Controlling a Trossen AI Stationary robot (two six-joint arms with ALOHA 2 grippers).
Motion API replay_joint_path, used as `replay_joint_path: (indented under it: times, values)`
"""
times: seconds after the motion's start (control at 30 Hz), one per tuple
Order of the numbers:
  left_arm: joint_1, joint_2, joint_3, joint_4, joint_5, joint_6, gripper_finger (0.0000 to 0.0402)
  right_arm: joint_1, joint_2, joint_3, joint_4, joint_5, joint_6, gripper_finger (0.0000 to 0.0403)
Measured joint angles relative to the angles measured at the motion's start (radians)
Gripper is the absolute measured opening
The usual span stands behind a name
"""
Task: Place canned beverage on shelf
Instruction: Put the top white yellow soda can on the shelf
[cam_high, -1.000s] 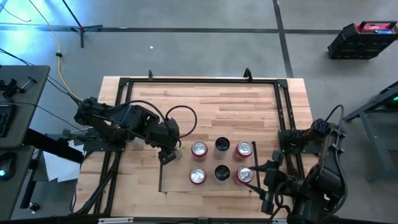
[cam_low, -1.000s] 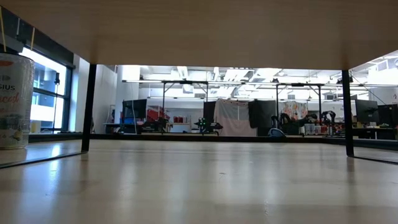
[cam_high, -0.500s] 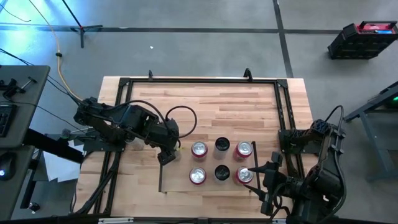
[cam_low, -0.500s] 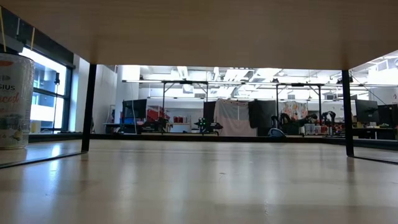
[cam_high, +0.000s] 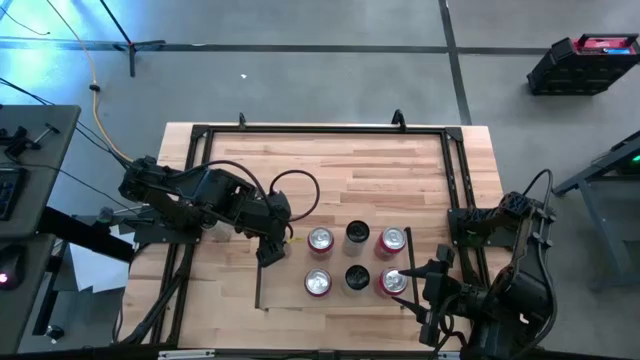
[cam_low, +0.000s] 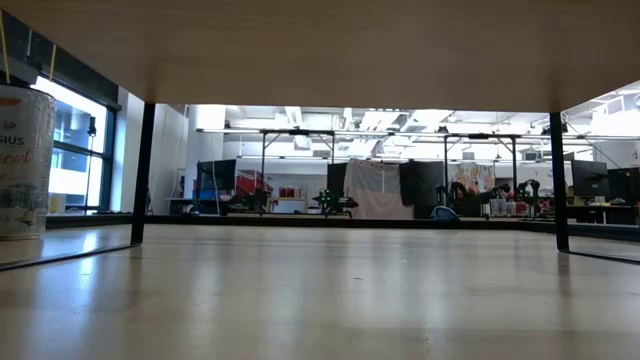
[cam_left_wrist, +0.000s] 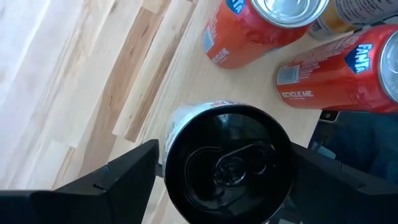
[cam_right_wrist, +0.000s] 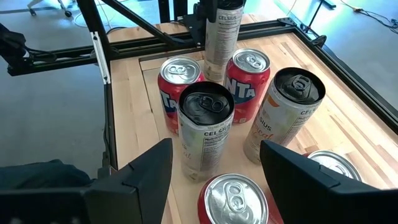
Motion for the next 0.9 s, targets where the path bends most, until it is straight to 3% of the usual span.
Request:
replay_joint_path:
  times: [0.33, 0.9]
  values:
    - [0.001, 0.001, 0.000, 0.016, -0.075, 0.045, 0.0310, 0.000, 0.000, 0.000, 0.000, 0.000, 0.000, 0.0228]
    - [0.022, 0.001, 0.000, 0.054, -0.111, 0.077, 0.0310, 0.000, 0.000, 0.000, 0.000, 0.000, 0.000, 0.0228]
